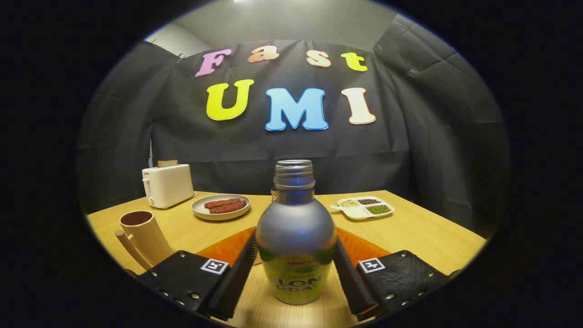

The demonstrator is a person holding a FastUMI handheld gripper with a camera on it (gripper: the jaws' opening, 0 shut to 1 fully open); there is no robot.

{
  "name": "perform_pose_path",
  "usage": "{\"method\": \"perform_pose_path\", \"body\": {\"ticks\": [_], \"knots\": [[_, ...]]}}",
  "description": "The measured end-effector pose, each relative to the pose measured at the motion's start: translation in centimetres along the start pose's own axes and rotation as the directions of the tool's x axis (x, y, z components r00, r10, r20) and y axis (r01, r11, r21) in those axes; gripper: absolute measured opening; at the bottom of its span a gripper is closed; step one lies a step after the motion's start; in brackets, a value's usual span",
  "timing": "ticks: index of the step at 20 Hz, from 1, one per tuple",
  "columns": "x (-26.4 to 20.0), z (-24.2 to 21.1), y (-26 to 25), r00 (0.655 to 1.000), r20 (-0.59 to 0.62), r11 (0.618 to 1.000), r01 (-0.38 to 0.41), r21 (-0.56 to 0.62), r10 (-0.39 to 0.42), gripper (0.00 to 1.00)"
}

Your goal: Take the bottle from table, then pour the juice into the cup, finally place the bottle on the coaster

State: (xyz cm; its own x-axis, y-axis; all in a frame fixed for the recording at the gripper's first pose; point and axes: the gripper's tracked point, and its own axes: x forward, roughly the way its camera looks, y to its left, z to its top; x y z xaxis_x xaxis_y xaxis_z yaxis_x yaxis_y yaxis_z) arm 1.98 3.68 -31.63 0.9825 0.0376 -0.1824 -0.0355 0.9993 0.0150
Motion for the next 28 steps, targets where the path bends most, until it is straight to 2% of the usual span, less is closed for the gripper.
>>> {"method": "perform_pose_path", "body": {"ticks": [1, 3, 7, 12, 15, 24, 26, 28], "knots": [[0.1, 0.0, 0.2, 1.0, -0.01, 1.0, -0.01, -0.001, 0.01, 0.81], [0.2, 0.0, 0.7, 0.998, -0.046, 0.999, -0.031, -0.012, 0.031, 0.79], [-0.1, 2.8, 0.3, 0.997, -0.07, 0.996, 0.013, -0.084, -0.019, 0.76], [-0.3, 6.8, 2.2, 0.998, -0.065, 0.977, -0.002, -0.212, -0.012, 0.76], [-0.2, 8.4, 3.3, 0.998, -0.066, 0.952, -0.008, -0.307, -0.013, 0.76], [0.5, 9.7, 7.9, 0.992, -0.119, 0.809, -0.101, -0.579, 0.039, 0.77], [0.6, 9.4, 9.0, 0.991, -0.125, 0.761, -0.118, -0.638, 0.049, 0.77], [0.6, 9.1, 9.9, 0.99, -0.131, 0.696, -0.134, -0.705, 0.058, 0.77]]}}
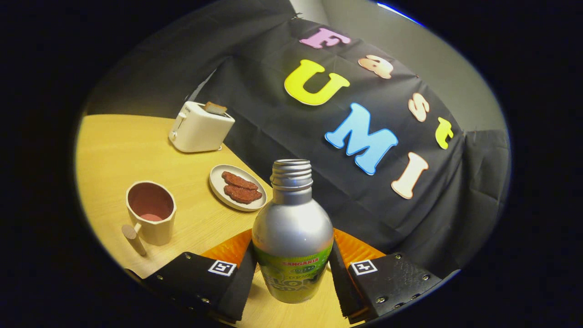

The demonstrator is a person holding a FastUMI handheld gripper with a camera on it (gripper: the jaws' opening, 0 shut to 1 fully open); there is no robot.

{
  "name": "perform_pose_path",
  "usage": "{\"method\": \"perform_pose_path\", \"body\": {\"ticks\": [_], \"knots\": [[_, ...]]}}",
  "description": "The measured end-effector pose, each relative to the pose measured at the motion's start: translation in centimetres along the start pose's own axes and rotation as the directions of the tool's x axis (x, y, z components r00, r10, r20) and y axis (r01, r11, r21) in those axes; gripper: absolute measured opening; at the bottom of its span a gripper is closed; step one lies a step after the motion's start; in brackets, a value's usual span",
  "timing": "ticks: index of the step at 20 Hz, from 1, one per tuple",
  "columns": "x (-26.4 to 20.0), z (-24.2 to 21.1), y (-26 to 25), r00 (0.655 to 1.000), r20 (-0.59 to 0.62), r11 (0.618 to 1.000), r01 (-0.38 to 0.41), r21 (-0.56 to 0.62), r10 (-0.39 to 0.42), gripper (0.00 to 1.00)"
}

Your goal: Take the bottle from table, then pour the juice into the cup, finally place the bottle on the coaster

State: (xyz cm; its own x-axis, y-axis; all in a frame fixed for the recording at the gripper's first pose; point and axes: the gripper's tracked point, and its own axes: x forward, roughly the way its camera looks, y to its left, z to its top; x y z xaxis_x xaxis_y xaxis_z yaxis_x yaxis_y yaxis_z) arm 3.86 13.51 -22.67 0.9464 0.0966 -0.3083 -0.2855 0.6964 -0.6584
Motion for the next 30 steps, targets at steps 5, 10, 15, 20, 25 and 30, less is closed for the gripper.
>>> {"method": "perform_pose_path", "body": {"ticks": [5, 10, 15, 20, 25, 30], "knots": [[-0.1, 0.4, 2.0, 0.999, -0.02, 0.984, -0.034, -0.177, 0.031, 0.77], [0.1, 0.4, 3.5, 0.999, -0.035, 0.96, -0.047, -0.277, 0.038, 0.77], [0.6, 0.3, 4.2, 0.998, -0.053, 0.933, -0.055, -0.356, 0.038, 0.77], [1.5, 0.1, 4.9, 0.996, -0.071, 0.875, -0.078, -0.478, 0.05, 0.77], [1.8, 1.1, 5.2, 0.997, -0.051, 0.823, -0.081, -0.562, 0.063, 0.77], [1.5, 1.3, 5.0, 0.998, -0.049, 0.765, -0.069, -0.641, 0.049, 0.77]]}}
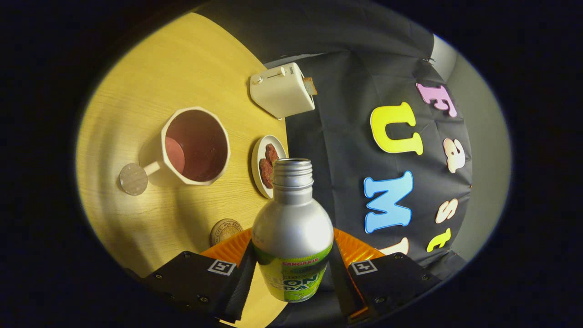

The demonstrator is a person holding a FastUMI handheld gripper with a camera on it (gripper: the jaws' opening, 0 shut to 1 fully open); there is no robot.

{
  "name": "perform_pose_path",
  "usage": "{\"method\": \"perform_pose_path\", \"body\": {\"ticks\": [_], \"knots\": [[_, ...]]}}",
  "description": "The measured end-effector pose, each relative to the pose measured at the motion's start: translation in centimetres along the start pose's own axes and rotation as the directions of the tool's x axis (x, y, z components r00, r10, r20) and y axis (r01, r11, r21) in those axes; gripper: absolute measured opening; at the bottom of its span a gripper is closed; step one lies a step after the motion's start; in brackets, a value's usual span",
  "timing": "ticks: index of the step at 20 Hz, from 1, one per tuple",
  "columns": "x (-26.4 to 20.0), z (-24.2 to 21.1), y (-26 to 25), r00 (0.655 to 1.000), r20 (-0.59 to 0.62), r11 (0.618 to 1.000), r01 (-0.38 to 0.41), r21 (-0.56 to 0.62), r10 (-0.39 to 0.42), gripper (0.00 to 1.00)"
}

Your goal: Take the bottle from table, then pour the juice into the cup, finally place the bottle on the coaster

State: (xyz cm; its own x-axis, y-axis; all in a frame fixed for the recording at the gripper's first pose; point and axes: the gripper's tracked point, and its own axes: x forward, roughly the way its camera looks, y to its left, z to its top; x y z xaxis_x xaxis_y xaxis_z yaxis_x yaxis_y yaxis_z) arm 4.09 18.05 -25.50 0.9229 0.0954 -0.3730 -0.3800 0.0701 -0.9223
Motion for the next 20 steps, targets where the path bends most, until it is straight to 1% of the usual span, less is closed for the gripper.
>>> {"method": "perform_pose_path", "body": {"ticks": [8, 20], "knots": [[-0.23, 0.73, -0.09, 1.0, -0.02, 0.992, 0.008, -0.128, -0.011, 0.77], [-0.03, 0.49, -0.87, 0.999, -0.022, 0.963, 0.016, -0.268, -0.023, 0.77]]}}
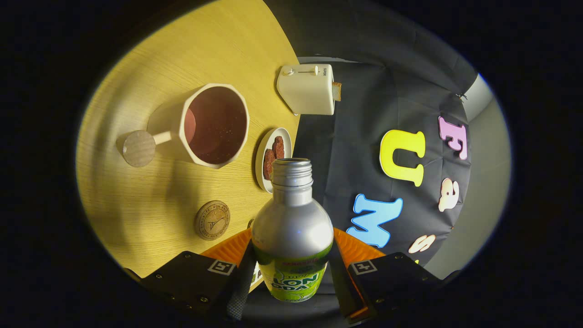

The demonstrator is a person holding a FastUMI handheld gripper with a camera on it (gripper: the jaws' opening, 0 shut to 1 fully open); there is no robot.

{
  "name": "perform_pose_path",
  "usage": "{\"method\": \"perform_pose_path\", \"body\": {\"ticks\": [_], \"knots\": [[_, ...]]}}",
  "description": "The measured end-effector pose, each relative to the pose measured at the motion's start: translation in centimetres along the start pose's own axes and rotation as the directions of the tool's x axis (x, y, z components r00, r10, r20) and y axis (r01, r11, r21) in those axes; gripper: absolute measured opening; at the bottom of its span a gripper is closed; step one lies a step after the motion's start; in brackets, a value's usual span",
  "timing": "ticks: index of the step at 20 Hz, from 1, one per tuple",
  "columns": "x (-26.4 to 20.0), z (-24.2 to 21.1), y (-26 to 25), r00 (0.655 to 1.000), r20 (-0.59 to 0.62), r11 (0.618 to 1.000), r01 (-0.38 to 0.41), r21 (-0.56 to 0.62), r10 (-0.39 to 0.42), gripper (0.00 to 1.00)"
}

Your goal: Take the bottle from table, then pour the juice into the cup, finally place the bottle on the coaster

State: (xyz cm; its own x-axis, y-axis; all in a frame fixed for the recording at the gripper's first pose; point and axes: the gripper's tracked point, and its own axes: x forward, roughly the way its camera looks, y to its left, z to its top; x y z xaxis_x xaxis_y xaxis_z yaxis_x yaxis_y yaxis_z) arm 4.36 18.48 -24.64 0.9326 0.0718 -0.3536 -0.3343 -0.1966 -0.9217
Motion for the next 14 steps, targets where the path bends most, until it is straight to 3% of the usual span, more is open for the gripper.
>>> {"method": "perform_pose_path", "body": {"ticks": [14], "knots": [[0.57, 0.14, -0.64, 0.999, 0.037, 0.995, -0.002, -0.096, 0.005, 0.77]]}}
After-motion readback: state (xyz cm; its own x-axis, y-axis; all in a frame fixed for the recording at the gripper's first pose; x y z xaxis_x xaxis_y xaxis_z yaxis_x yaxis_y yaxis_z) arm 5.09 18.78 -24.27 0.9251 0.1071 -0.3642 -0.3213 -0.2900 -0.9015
